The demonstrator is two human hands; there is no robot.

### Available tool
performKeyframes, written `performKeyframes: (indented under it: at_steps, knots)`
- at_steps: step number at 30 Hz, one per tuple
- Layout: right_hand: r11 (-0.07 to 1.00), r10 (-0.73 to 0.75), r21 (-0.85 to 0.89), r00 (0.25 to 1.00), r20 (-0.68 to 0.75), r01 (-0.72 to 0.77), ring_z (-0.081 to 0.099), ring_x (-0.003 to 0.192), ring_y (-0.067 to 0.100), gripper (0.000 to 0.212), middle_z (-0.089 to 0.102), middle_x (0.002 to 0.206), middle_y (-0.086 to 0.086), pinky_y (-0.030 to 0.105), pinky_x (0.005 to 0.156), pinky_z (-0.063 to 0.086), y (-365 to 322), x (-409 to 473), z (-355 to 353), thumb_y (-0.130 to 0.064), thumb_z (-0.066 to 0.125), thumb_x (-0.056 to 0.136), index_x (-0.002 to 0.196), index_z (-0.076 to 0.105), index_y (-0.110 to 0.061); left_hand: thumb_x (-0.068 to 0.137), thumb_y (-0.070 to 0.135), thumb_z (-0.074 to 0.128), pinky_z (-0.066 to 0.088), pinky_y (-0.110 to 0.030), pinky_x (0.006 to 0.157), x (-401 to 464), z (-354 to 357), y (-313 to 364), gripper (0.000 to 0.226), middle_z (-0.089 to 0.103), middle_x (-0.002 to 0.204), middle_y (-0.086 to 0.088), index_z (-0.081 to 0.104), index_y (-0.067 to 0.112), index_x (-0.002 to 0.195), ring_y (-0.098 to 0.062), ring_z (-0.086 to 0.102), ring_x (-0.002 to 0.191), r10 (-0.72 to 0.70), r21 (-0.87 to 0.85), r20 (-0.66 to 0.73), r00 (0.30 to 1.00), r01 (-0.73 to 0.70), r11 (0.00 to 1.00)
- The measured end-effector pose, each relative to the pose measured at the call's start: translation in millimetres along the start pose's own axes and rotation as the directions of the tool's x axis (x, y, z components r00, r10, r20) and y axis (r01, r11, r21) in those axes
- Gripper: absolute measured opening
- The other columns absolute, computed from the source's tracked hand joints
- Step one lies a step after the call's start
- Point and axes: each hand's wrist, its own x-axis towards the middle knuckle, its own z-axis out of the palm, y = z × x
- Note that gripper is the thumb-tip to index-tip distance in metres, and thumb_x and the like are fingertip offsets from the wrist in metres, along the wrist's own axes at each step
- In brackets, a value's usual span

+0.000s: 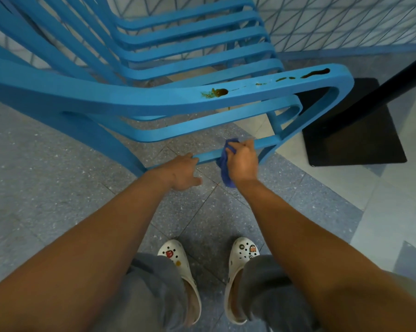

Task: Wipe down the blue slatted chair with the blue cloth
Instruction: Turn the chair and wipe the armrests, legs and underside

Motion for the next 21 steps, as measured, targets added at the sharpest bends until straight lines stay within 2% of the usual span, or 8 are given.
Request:
performKeyframes:
  at_steps: [3,6,9,12,15,18,20,21]
  knots:
    - [0.990,-0.121,-0.055,0.987,0.104,0.127,0.061,0.101,0.033,0.027,0.054,0.121,0.016,0.032,0.086,0.046,-13.8,-4.9,14.5,-0.021,0.055,0.102,0.118,0.070,-0.007,0.099,0.047,0.058,0.027,-0.038,0.121,1.5,2.2,-0.7,0.083,0.007,0.170,-0.008,0.014,0.014,0.162,-0.028,0.025,0.151,-0.018,0.020,0.009,1.000,0.018,1.000]
    - [0.977,-0.179,-0.088,0.972,0.154,0.194,0.060,0.102,0.034,0.028,0.054,0.114,0.013,0.025,0.079,0.040,-7.8,-1.0,6.0,-0.022,0.052,0.103,0.117,0.071,-0.007,0.100,0.047,0.057,0.029,-0.037,0.120,1.1,1.8,-0.3,0.082,0.007,0.170,-0.007,0.015,0.014,0.162,-0.028,0.027,0.150,-0.018,0.025,0.005,1.000,0.018,1.000]
    - [0.995,-0.039,-0.093,0.998,0.040,0.042,0.063,0.101,0.034,0.025,0.057,0.120,0.018,0.030,0.085,0.046,15.4,15.6,-22.1,-0.019,0.056,0.101,0.114,0.072,-0.006,0.100,0.049,0.056,0.030,-0.037,0.120,0.0,0.8,-0.3,0.082,0.009,0.170,-0.006,0.015,0.015,0.162,-0.027,0.030,0.149,-0.007,0.018,0.007,1.000,0.007,1.000]
    - [0.982,0.189,0.009,0.971,-0.147,-0.190,0.065,0.106,0.029,0.028,0.062,0.118,0.012,0.021,0.077,0.041,42.9,30.6,-50.6,-0.019,0.059,0.099,0.119,0.065,0.000,0.100,0.050,0.055,0.027,-0.035,0.122,-1.4,-0.3,-1.3,0.082,0.007,0.170,-0.006,0.014,0.016,0.162,-0.026,0.027,0.150,0.002,0.015,0.021,1.000,-0.002,1.000]
    - [0.965,0.262,0.068,0.951,-0.165,-0.254,0.064,0.109,0.025,0.025,0.064,0.115,0.007,0.017,0.074,0.040,44.1,33.4,-57.2,-0.018,0.056,0.099,0.121,0.063,-0.008,0.100,0.051,0.055,0.028,-0.035,0.121,-1.6,-1.5,0.0,0.082,0.008,0.170,-0.005,0.015,0.016,0.162,-0.026,0.029,0.149,-0.004,0.003,0.019,1.000,0.004,1.000]
    - [0.986,0.168,-0.001,0.978,-0.125,-0.169,0.063,0.106,0.030,0.019,0.060,0.113,0.010,0.018,0.075,0.045,20.5,22.5,-43.9,-0.015,0.054,0.100,0.116,0.061,-0.008,0.100,0.051,0.055,0.029,-0.036,0.120,-1.5,-2.2,3.4,0.082,0.010,0.170,-0.005,0.016,0.016,0.162,-0.026,0.030,0.148,-0.010,0.008,0.023,1.000,0.010,1.000]
    - [0.996,0.074,-0.053,0.997,-0.024,-0.075,0.063,0.100,0.034,0.009,0.061,0.113,0.013,0.034,0.077,0.051,5.9,11.0,-26.8,-0.014,0.056,0.098,0.105,0.059,-0.010,0.099,0.051,0.055,0.032,-0.037,0.119,-1.3,-2.0,4.8,0.081,0.013,0.169,-0.006,0.017,0.015,0.161,-0.027,0.032,0.147,-0.018,0.013,0.018,1.000,0.017,1.000]
    - [0.997,0.044,-0.063,0.998,0.036,-0.042,0.062,0.098,0.034,0.009,0.062,0.110,0.012,0.038,0.075,0.049,1.7,6.6,-18.3,-0.018,0.056,0.097,0.103,0.059,-0.013,0.099,0.051,0.055,0.033,-0.038,0.118,-1.1,-1.8,5.1,0.081,0.014,0.169,-0.006,0.018,0.015,0.161,-0.027,0.034,0.146,-0.020,0.019,0.012,1.000,0.020,1.000]
